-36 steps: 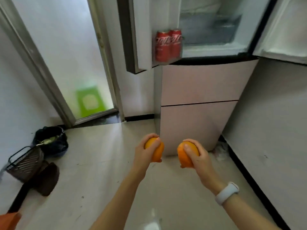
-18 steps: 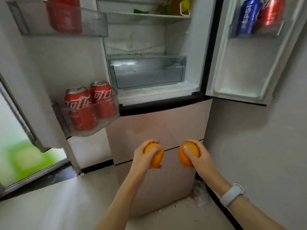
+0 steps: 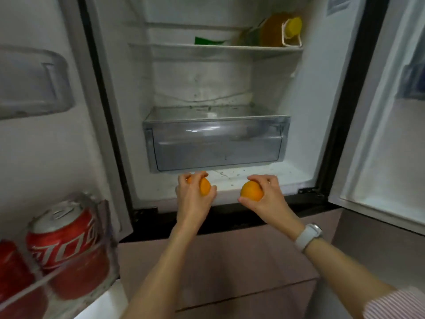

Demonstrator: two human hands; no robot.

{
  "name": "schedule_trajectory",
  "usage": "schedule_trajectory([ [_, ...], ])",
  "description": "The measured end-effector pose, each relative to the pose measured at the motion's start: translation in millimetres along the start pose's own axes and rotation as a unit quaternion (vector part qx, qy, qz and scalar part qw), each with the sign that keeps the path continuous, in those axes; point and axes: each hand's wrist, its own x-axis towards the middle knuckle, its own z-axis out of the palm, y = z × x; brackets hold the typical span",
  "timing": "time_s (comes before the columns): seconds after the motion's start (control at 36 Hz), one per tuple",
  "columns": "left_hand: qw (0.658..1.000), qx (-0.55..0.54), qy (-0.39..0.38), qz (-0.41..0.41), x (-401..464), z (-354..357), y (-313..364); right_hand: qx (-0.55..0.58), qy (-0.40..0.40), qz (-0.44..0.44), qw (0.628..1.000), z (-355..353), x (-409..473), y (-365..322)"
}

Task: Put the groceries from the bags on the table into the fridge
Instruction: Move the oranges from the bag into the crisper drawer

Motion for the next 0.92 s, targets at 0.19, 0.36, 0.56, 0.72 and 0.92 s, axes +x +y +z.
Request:
schedule_trajectory([
  [0.19,0.989,0.143,-0.036,-0.021,77,22,-29,-0.055,-0.079,-0.055,0.994,3,108,31],
  [0.36,0.98,0.194,-0.008,-0.047,96,25,-53,-0.027,-0.154,-0.076,0.985,33,150,31],
  [0.56,0.981,0.19,-0.02,-0.028,109,9,-60,-0.03,-0.181,-0.161,0.97,58,174,21],
  [0.72,0.985,0.126,0.105,0.045,154,-6,-30,0.022,0.026,-0.262,0.964,32,243,-31],
  [0.92,0.973,0.179,0.123,0.073,197,-19,-5,-0.08,0.007,-0.198,0.977,31,324,-60],
])
